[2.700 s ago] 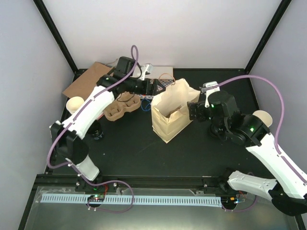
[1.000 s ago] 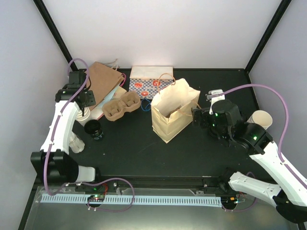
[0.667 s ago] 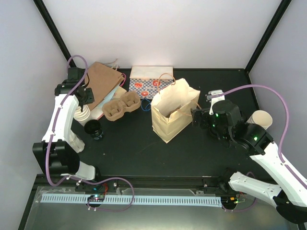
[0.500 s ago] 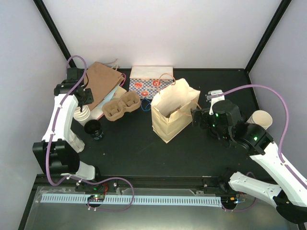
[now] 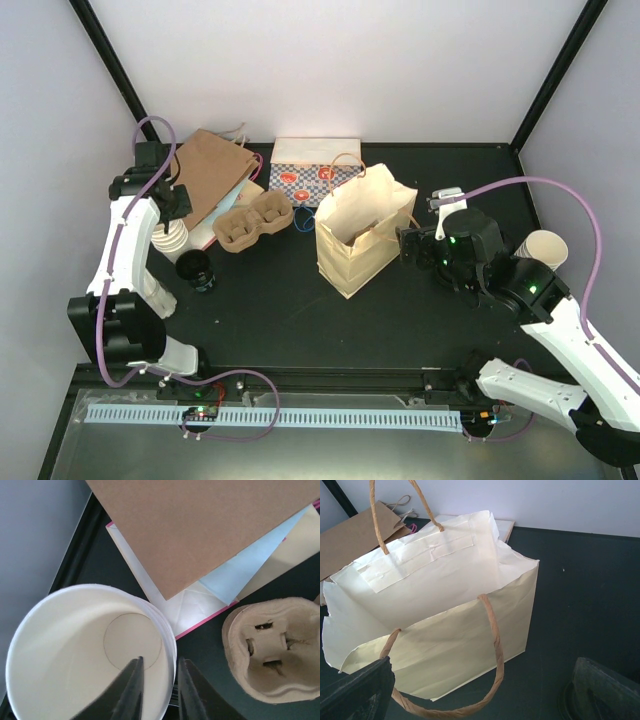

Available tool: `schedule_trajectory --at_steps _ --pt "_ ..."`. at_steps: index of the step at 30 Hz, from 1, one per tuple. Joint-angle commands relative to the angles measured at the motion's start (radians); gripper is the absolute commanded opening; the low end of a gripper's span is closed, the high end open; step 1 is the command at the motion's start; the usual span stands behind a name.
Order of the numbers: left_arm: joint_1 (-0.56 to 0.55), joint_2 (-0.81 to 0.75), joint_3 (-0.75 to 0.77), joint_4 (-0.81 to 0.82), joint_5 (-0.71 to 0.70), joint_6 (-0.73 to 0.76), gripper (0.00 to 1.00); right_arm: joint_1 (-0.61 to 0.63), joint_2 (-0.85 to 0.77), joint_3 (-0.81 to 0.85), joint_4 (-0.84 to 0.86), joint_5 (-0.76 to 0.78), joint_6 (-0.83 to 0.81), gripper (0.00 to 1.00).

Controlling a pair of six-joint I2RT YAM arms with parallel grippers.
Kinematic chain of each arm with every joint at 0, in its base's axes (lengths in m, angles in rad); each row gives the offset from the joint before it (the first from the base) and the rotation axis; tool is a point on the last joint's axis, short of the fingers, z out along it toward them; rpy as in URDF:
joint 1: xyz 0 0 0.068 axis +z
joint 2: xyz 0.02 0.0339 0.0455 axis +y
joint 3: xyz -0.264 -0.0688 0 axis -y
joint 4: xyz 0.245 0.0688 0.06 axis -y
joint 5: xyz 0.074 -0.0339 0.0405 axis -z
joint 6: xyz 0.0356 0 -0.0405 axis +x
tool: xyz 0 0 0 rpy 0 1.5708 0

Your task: Pack the takeout coffee

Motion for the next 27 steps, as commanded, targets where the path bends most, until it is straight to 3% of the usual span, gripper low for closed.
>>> schedule_trajectory --at_steps 1,2,3,22,27 --pt "0.009 0.011 0.017 -0.011 0.018 0.004 0.13 -0.006 -0.015 0.002 0.015 0.001 -0.009 1.00" --pt "0.010 0.004 0.017 -0.010 0.017 0.005 0.04 -0.006 -0.016 0.005 0.014 0.001 -0.009 1.00" --pt "0.009 -0.006 0.017 -0.009 0.012 0.005 0.02 -0.005 -0.018 0.008 0.011 0.002 -0.008 1.00" --pt "-0.038 -0.139 0.131 -0.104 -0.109 -0.023 0.01 -0.006 -0.028 0.006 0.004 0.005 -0.007 1.00" --pt "-0.060 -0.212 0.283 -0.149 -0.002 -0.019 0.02 -0.005 -0.032 -0.007 0.012 0.012 -0.008 1.00"
